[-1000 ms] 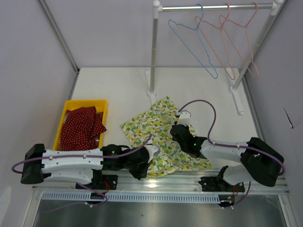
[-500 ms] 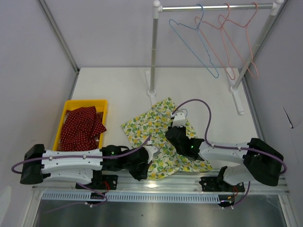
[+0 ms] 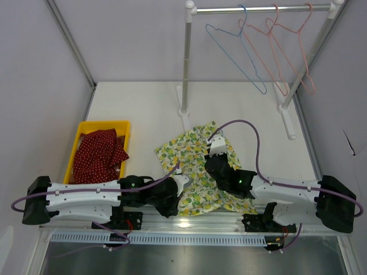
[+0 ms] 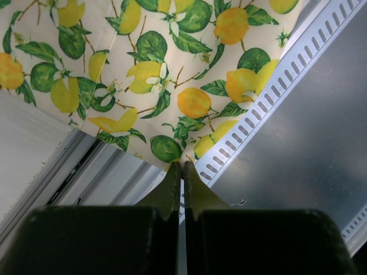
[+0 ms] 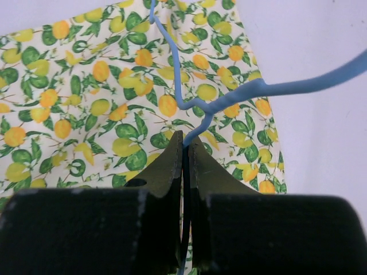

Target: Place the skirt on the hanger

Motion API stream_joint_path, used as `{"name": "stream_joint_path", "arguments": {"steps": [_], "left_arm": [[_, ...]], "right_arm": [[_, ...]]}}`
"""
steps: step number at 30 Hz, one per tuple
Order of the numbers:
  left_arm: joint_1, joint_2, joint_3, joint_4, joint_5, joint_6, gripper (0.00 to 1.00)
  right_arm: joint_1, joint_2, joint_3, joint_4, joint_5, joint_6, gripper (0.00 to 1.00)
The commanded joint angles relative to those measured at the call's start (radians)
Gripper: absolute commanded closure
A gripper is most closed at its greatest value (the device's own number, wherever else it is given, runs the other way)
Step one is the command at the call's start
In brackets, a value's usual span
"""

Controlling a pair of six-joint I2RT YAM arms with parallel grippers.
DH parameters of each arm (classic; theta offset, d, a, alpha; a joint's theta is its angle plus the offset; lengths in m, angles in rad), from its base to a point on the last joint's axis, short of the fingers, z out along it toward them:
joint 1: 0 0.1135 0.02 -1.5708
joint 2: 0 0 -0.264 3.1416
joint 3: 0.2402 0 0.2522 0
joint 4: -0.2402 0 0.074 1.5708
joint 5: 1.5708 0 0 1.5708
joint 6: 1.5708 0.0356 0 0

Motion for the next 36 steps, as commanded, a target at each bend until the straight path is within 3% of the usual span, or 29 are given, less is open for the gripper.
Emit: {"name": "stream_joint_path", "arguments": {"steps": [1,12,16,19,29,36], "left_arm": [[0.007,-0.025,-0.003,-0.004,-0.011,-0.018,1.0],[0.007,-0.019,0.005,0.003,-0.024,-0.018,0.99],[0.007,-0.046,0.039,0.005,-0.056,-0.018,0.49],[0.007,-0.072,0.121,-0.009,-0.112,-0.011,0.44],[0.016,-0.101,0.414,-0.15,-0.306,0.035,0.42],[0.047,-0.149,0.543,-0.221,-0.438,0.042,0.41]], "right_arm": [[0.007,-0.068,0.041,-0.039,0.056,-0.033,1.0],[0.013,-0.14,0.138,-0.178,-0.038,-0.059,1.0],[0.013,-0.171,0.189,-0.241,-0.091,-0.044,1.0],[0.015,-0.2,0.229,-0.28,-0.127,-0.032,1.0],[-0.034,-0.24,0.408,-0.384,-0.2,-0.009,1.0],[-0.164,-0.18,0.632,-0.436,-0.243,-0.165,1.0]]}}
